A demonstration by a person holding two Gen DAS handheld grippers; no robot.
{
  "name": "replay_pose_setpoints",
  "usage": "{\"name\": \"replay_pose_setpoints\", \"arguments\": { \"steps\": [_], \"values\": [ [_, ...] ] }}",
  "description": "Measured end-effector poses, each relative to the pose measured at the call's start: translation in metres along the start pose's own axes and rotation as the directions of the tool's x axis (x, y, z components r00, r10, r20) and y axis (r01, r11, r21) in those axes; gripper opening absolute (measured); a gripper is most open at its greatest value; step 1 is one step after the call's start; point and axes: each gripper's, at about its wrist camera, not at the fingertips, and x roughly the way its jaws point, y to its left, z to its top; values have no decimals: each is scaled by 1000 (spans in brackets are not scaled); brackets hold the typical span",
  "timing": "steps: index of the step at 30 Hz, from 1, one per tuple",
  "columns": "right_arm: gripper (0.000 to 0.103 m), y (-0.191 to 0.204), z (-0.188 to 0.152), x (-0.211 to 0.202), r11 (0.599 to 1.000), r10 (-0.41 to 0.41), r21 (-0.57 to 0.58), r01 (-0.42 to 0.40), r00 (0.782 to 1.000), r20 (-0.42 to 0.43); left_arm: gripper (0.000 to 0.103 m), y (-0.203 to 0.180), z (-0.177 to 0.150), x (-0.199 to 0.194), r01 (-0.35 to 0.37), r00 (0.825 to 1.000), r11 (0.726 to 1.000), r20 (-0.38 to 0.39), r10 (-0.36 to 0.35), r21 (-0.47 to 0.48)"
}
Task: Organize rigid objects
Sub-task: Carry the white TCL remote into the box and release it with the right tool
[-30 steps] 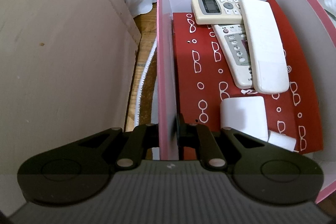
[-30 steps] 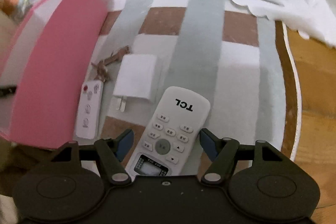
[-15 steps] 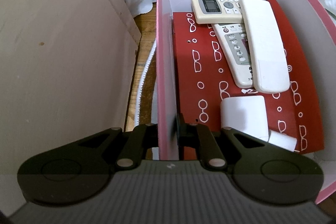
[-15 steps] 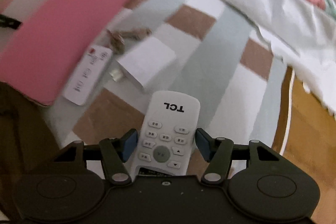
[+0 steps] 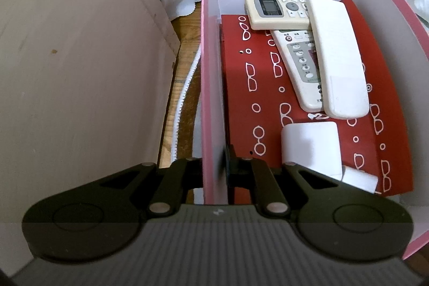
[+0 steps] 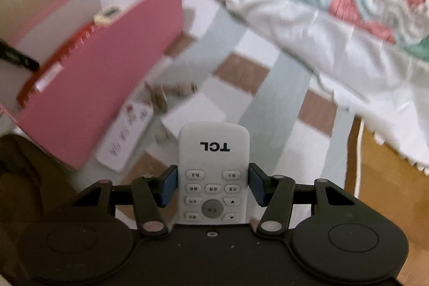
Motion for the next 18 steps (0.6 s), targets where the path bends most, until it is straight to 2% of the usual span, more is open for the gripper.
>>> {"name": "replay_pose_setpoints", "arguments": {
  "steps": [5, 10, 15, 18],
  "values": [
    [61, 5, 9, -18, 1000, 3, 17, -5, 998, 66, 7, 3, 0, -1, 16, 1000, 1000, 0, -16, -5],
    [61, 10, 24, -40, 999, 3, 31, -8, 987, 162, 6, 7, -2, -2, 32, 999, 999, 9, -32, -6],
    [61, 18, 45, -75, 998, 36, 44, -50, 959, 281, 4, 11, -2, -1, 55, 998, 998, 10, -55, -40],
    [61, 27, 59, -96, 987, 134, 36, -155, 931, 340, 4, 13, -1, -1, 64, 998, 997, 1, -64, -53]
  ]
}}
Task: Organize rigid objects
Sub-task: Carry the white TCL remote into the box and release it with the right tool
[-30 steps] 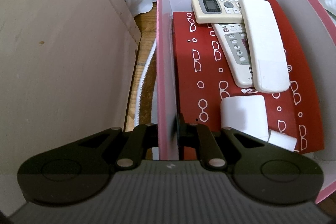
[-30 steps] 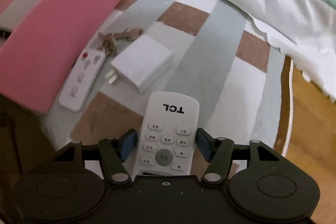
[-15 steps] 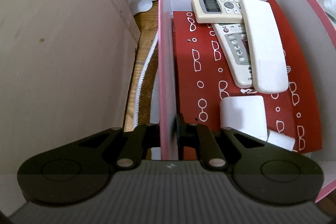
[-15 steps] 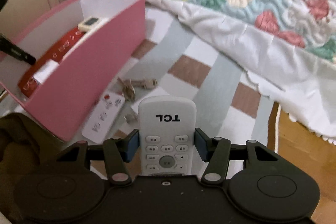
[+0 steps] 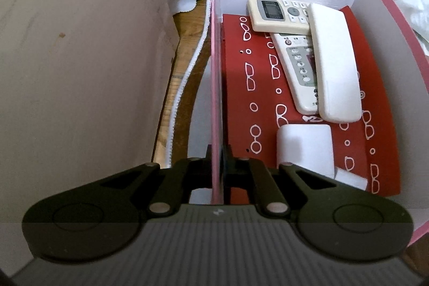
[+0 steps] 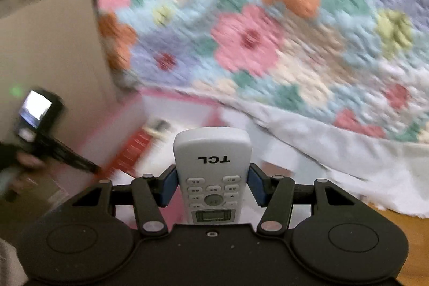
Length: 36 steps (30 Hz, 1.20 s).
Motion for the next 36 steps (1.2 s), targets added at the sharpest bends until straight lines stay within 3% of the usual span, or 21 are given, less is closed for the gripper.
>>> {"name": "replay_pose_setpoints", "arguments": {
  "steps": [5, 10, 19, 25, 32, 36],
  "values": [
    [61, 44, 11, 9, 990, 119, -80, -118, 993, -2, 4, -2, -1, 0, -7, 1000, 1000, 3, 7, 9],
    [61, 89, 5, 42, 934, 151, -320, -157, 988, -45, 4, -1, -1, -1, 7, 1000, 1000, -3, -7, 12],
    [61, 105, 8, 88, 928, 126, -332, -167, 982, -144, 4, -1, -2, 0, 5, 1000, 999, 2, -5, 39],
    [61, 106, -2, 90, 923, 103, -351, -158, 980, -169, 4, -3, -3, 0, -2, 1000, 999, 7, 2, 41],
    [61, 113, -7, 114, 911, 107, -363, -196, 962, -250, 5, -3, -4, -2, -4, 1000, 999, 8, 3, 45],
    [61, 125, -7, 135, 887, 67, -418, -198, 949, -309, 5, -3, -4, -2, -4, 1000, 999, 8, 3, 45]
  ]
}}
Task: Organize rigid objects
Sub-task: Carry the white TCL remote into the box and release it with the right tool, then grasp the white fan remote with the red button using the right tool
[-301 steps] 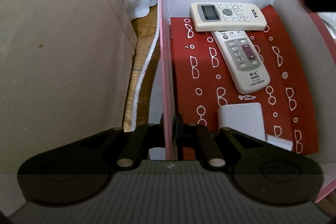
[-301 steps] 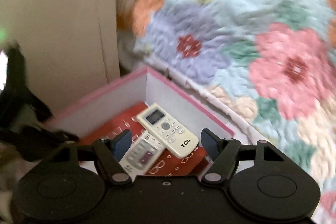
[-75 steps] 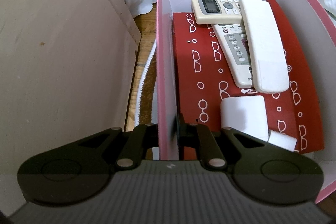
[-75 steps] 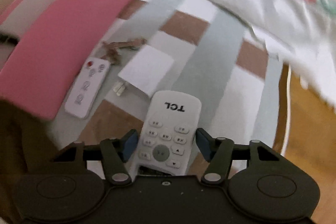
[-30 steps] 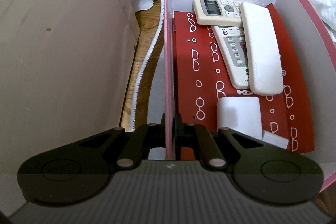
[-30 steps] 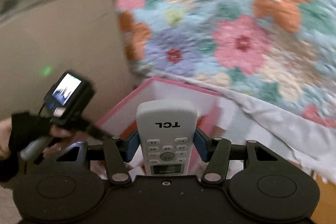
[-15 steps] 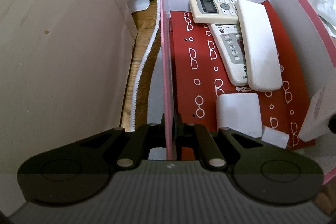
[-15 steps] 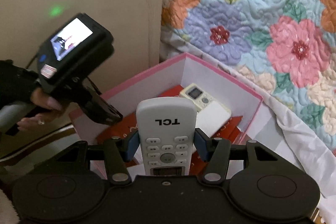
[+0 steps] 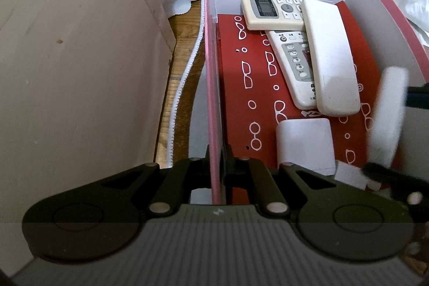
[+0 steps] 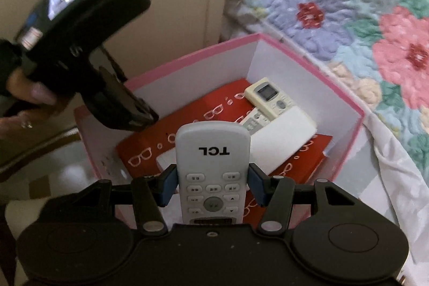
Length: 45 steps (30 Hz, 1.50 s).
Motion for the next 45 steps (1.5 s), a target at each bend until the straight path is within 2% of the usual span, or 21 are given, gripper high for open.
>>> {"name": "replay_pose_setpoints", "arguments": {
  "steps": [3, 5, 7, 10, 14, 16, 18, 21, 26, 28, 30, 32, 33, 36, 39, 42, 44, 45],
  "values": [
    [60, 5, 7, 9, 1000, -7, -28, 6, 999, -32, 5, 0, 0, 0, 2, 1000, 1000, 0, -2, -1],
    [62, 2, 8, 6, 1000, -18, 1, 18, 1000, -19, 5, 0, 0, 0, 4, 1000, 1000, 0, -4, -1],
    [63, -5, 4, -4, 999, -25, 49, 24, 999, 22, 5, 1, 0, 0, 5, 1000, 1000, 0, -5, -2],
    [63, -19, -4, -29, 990, 1, 138, -15, 995, 99, 5, 0, 0, -1, 3, 1000, 1000, 1, -3, 1],
    [63, -48, -21, -65, 959, 21, 275, -71, 983, 180, 5, 0, -1, -1, -1, 1000, 1000, 2, 1, -1],
    [65, -66, -30, -78, 939, 30, 332, -93, 981, 192, 5, -1, -1, -1, -6, 1000, 1000, 3, 6, 0],
    [70, -80, -39, -83, 926, 22, 366, -89, 983, 183, 6, -3, -1, -1, -15, 1000, 1000, 4, 15, 4],
    [71, -101, -57, -81, 903, -11, 426, -54, 989, 150, 6, -5, -1, -1, -24, 1000, 1000, 5, 24, 9],
    [70, -125, -91, -50, 833, 56, 551, -49, 998, 5, 6, -5, 0, -1, -27, 1000, 1000, 1, 27, 5],
    [60, -118, -102, -36, 838, 69, 545, -31, 996, -49, 7, -6, 0, -1, -32, 999, 999, 2, 32, 7],
    [55, -106, -110, -24, 845, 114, 532, -56, 990, -78, 7, -7, 0, -1, -40, 999, 999, 3, 40, 14],
    [54, -93, -113, -14, 850, 158, 520, -88, 983, -90, 7, -9, 0, -1, -46, 999, 999, 2, 46, 14],
    [54, -85, -112, -8, 865, 163, 494, -91, 981, -103, 7, -9, 0, -1, -47, 999, 999, 1, 47, 12],
    [54, -66, -114, 0, 909, 144, 410, -77, 981, -133, 7, -9, 0, -3, -48, 999, 999, -2, 48, 2],
    [56, -53, -122, 11, 912, 105, 409, -40, 985, -139, 8, -14, 0, -5, -68, 998, 996, 2, 68, 50],
    [61, -46, -127, 22, 925, 53, 381, 7, 988, -147, 8, -11, 1, -4, -58, 998, 998, -8, 58, 32],
    [60, -44, -126, 22, 939, 1, 342, 45, 991, -132, 8, -10, 1, -4, -55, 998, 998, -6, 56, 31],
    [55, -45, -126, 22, 942, 2, 333, 44, 991, -136, 8, -10, 1, -4, -59, 998, 998, -4, 59, 35]
  ]
}}
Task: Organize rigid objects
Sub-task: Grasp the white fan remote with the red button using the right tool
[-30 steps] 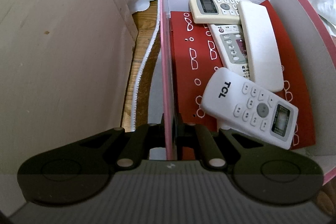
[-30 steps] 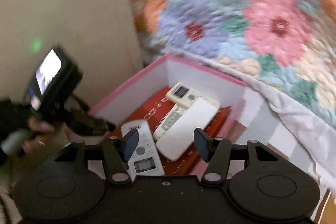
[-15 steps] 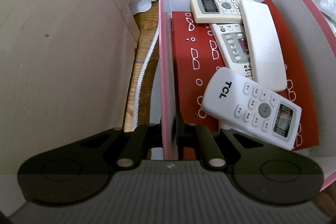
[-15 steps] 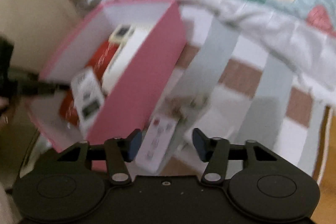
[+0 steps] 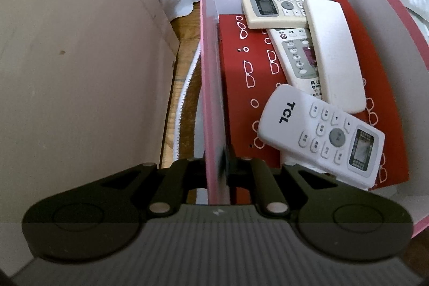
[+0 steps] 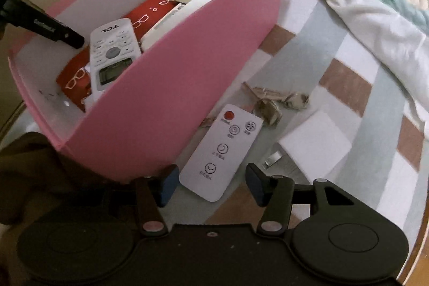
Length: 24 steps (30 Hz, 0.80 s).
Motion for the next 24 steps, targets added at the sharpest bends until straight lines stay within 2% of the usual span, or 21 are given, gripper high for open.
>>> {"name": "replay_pose_setpoints", "arguments": {
  "steps": [1, 4, 8, 11, 14, 15, 16, 17, 20, 24],
  "values": [
    [51, -1, 0, -1, 1000, -7, 2, 7, 1000, -10, 8, 0, 0, 0, -5, 1000, 1000, 0, 5, 3],
    [49, -9, -2, -7, 999, -2, 51, 6, 996, -85, 9, 0, 1, 1, -17, 1000, 1000, -3, 17, 11],
    [48, -18, -3, -9, 998, 19, 68, -11, 994, -112, 9, -1, 0, -1, -15, 1000, 1000, -4, 15, 17],
    [54, -20, 0, -6, 993, 12, 115, -2, 996, -86, 9, -2, 0, -1, -23, 1000, 1000, -2, 23, 20],
    [56, -18, 6, 2, 993, -29, 115, 31, 999, -22, 9, -5, 1, -2, -27, 1000, 1000, -4, 27, 16],
    [54, -17, 6, 5, 993, -43, 113, 43, 999, -4, 9, -6, 1, -1, -27, 1000, 1000, -6, 27, 12],
    [45, -16, 7, 5, 992, -56, 113, 56, 998, -3, 9, -5, 1, -2, -28, 1000, 1000, -7, 28, 9],
    [44, -17, 8, 4, 991, -69, 118, 69, 998, -10, 9, -6, 1, -1, -29, 1000, 1000, -7, 29, 10],
    [44, -22, 11, 0, 986, -50, 157, 53, 998, -22, 9, -7, 1, -2, -41, 999, 999, -1, 41, 4],
    [44, -32, 17, -9, 980, -11, 199, 10, 1000, 3, 10, -10, 1, -2, -51, 999, 999, -4, 51, 5]
  ]
}}
